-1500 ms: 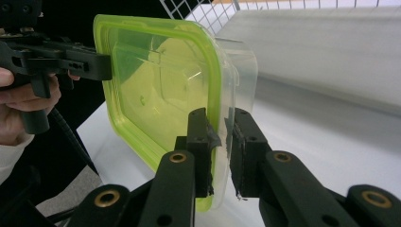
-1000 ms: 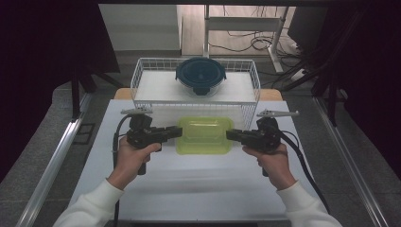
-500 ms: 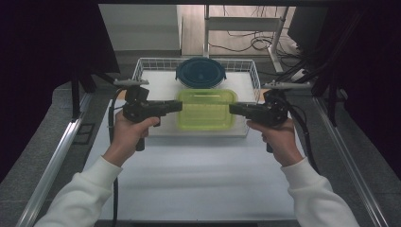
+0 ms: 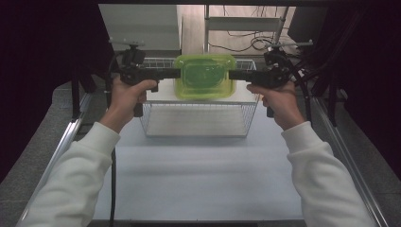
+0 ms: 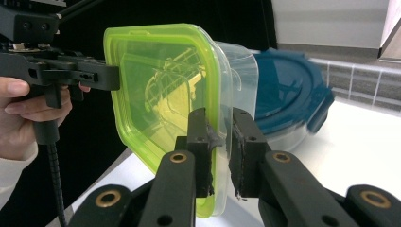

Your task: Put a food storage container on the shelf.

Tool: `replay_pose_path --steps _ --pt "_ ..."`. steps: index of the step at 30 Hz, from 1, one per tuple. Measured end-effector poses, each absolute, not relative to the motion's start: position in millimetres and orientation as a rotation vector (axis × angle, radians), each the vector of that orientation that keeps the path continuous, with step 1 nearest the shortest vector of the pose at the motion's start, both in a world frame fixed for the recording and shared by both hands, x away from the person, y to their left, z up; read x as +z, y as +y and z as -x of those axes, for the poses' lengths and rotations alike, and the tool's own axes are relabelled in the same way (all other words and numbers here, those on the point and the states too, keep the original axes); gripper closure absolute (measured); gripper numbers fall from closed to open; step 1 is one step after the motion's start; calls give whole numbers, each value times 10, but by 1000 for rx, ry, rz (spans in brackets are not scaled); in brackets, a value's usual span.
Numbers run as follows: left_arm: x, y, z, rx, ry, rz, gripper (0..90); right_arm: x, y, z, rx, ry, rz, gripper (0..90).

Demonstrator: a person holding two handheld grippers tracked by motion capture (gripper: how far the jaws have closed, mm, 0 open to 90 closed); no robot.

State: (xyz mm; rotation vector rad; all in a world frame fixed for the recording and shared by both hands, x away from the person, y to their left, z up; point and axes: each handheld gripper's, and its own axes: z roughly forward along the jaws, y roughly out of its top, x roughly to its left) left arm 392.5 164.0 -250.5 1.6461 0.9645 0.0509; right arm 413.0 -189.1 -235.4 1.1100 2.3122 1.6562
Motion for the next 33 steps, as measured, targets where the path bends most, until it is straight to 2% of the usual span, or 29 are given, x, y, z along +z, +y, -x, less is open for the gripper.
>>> replay_pose_path --steps 10,33 --pt "-2364 1637 -4352 14 1029 -1643 801 -2224 -1863 -4543 1660 2304 -1190 787" --pt "-2616 1744 -4889 -150 1190 -1548 779 -2419 -1747 -5122 1654 2309 -1551 762"
